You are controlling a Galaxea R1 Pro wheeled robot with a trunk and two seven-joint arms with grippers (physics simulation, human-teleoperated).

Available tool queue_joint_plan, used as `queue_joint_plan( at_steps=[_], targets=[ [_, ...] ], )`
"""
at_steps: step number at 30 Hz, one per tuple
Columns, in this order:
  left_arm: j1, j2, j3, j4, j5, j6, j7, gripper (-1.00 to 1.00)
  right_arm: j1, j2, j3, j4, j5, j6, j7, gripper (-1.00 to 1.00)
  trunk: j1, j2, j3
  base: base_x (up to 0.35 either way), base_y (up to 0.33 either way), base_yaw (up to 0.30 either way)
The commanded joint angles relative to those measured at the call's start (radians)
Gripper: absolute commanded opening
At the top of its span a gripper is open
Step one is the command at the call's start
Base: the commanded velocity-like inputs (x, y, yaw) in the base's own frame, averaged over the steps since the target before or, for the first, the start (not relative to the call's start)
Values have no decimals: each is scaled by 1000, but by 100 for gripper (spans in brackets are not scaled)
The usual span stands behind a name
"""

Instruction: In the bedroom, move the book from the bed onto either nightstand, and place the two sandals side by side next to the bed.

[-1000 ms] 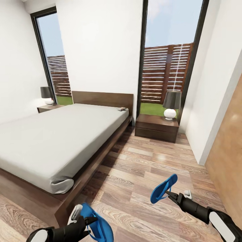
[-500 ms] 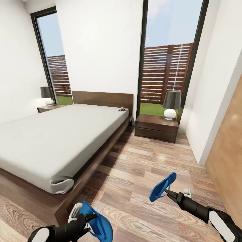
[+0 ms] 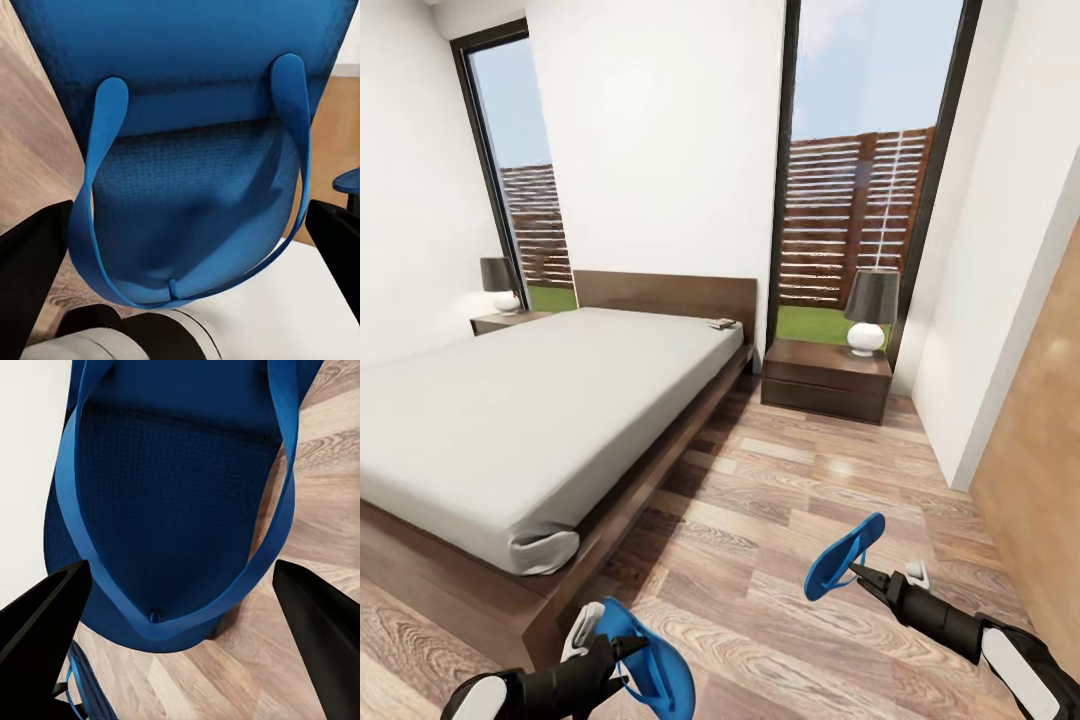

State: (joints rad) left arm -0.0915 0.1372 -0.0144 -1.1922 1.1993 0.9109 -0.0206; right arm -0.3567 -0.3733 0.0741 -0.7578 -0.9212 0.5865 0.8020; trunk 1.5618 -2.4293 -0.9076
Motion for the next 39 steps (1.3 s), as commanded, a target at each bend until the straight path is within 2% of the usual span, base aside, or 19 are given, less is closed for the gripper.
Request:
queue_joint_plan(
  at_steps=[1, 10, 16, 22, 24, 30, 39],
  targets=[
    [-1, 1, -1, -1, 1, 1, -2, -100, -1, -1, 3, 0, -12, 7, -1, -100, 4, -8, -4, 0, 0, 0],
    [-1, 2, -1, -1, 0, -2, -2, -100, -1, -1, 3, 0, -13, 7, -1, -100, 38, -71, -32, 0, 0, 0],
    [-11, 0, 0, 0, 0, -32, -2, -100, -1, -1, 3, 0, -13, 7, -1, -100, 41, -72, -56, 0, 0, 0],
    [-67, -5, -1, 21, 0, -47, 1, -100, -1, -1, 2, 0, -13, 8, -1, -100, 44, -74, -79, 0, 0, 0],
    [-86, -5, 0, 28, 0, -48, 13, -100, -1, -1, 2, 0, -13, 8, -1, -100, 45, -74, -87, 0, 0, 0],
    [-146, -11, 0, 58, 6, -49, 138, -100, -1, -1, 1, 0, -13, 10, 0, -100, 47, -75, -110, 0, 0, 0],
    [-191, -37, -1, 78, 1, -51, 175, -100, -1, -1, 2, 0, -14, 13, 2, -100, 51, -77, -145, 0, 0, 0]
  ],
)
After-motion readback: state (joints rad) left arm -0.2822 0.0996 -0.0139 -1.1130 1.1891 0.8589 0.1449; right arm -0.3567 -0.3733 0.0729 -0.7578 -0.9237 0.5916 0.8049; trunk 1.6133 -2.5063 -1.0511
